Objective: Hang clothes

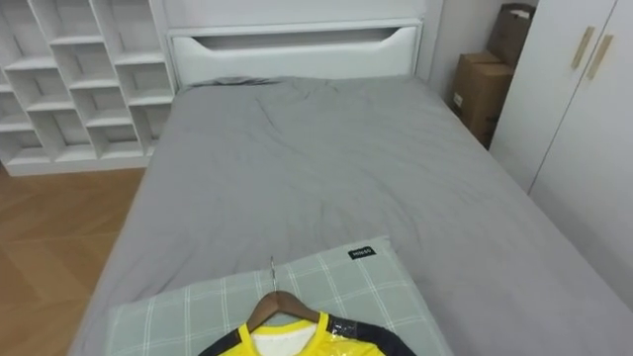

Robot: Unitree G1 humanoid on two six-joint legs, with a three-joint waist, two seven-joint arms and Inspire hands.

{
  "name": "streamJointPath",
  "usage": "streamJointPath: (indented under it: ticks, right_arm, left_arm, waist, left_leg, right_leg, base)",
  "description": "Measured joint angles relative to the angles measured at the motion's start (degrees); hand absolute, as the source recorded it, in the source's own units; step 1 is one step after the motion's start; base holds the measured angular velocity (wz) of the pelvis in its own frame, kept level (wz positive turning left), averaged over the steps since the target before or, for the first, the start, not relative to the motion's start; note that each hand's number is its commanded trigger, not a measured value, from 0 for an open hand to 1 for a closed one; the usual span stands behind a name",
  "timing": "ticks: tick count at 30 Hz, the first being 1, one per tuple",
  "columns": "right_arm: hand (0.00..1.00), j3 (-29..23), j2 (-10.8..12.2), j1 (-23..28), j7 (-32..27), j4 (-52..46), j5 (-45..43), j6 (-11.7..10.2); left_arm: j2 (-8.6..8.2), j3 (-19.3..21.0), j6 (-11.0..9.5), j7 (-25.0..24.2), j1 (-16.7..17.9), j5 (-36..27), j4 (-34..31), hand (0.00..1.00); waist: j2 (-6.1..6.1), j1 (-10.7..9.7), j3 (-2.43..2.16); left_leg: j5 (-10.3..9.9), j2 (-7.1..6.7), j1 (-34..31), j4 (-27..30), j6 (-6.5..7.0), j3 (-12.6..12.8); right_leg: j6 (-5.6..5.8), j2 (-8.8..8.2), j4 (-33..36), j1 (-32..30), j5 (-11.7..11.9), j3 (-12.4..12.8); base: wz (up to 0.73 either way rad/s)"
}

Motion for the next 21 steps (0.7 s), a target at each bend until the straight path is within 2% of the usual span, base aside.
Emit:
streamJointPath:
  ticks: [4, 10, 14, 16, 21]
  right_arm:
    - [0.00, 0.2, -0.4, -0.1, 0.7, 0.0, -0.2, -0.6]
    - [0.00, 1.1, -0.7, -0.2, 1.0, 0.0, -0.3, -0.8]
    - [0.00, 1.1, -0.8, -0.4, 1.2, -0.1, -1.1, -0.8]
    - [0.00, 1.1, -0.8, -0.4, 1.2, -0.2, -1.5, -0.9]
    - [0.00, 1.0, -1.0, -0.7, 1.2, -0.3, -3.5, -1.4]
  left_arm:
    - [0.02, -1.3, -0.8, 0.0, -0.3, 3.0, -0.1, 0.00]
    - [0.11, -3.8, -1.2, 0.0, -0.5, 6.4, -5.9, 0.00]
    - [0.12, -3.9, -1.5, 0.0, -2.4, 7.5, -6.9, 0.00]
    - [0.12, -4.5, -1.5, 0.0, -2.4, 7.5, -7.8, 0.00]
    - [0.59, -6.5, -1.5, -0.2, -2.5, 11.7, -7.9, 0.00]
  waist:
    - [-0.08, -0.7, 0.12]
    - [-0.20, -0.8, 0.18]
    - [-0.07, -0.8, 0.08]
    - [-0.01, -0.8, 0.09]
    - [0.11, -1.5, 0.00]
  left_leg:
    - [0.0, 0.00, -0.1, -0.1, 0.00, 0.0]
    - [0.0, -0.02, -0.4, 0.2, 0.00, 0.0]
    - [0.0, -0.01, -0.4, 0.1, 0.00, 0.3]
    - [0.0, 0.00, -0.2, 0.1, 0.00, 0.8]
    - [0.0, 0.00, -0.1, 0.1, 0.00, 1.1]
  right_leg:
    - [0.00, 0.05, 0.0, -0.2, 0.0, 0.2]
    - [0.00, 0.04, 0.0, -0.2, 0.0, 0.1]
    - [0.00, 0.05, 0.0, -0.2, 0.0, 0.5]
    - [0.00, 0.05, 0.0, -0.2, 0.0, 1.4]
    - [0.01, 0.03, 0.0, -0.2, 0.0, 1.5]
  base:
    - [0.00]
    - [0.00]
    - [-0.03]
    - [-0.12]
    - [-0.03]
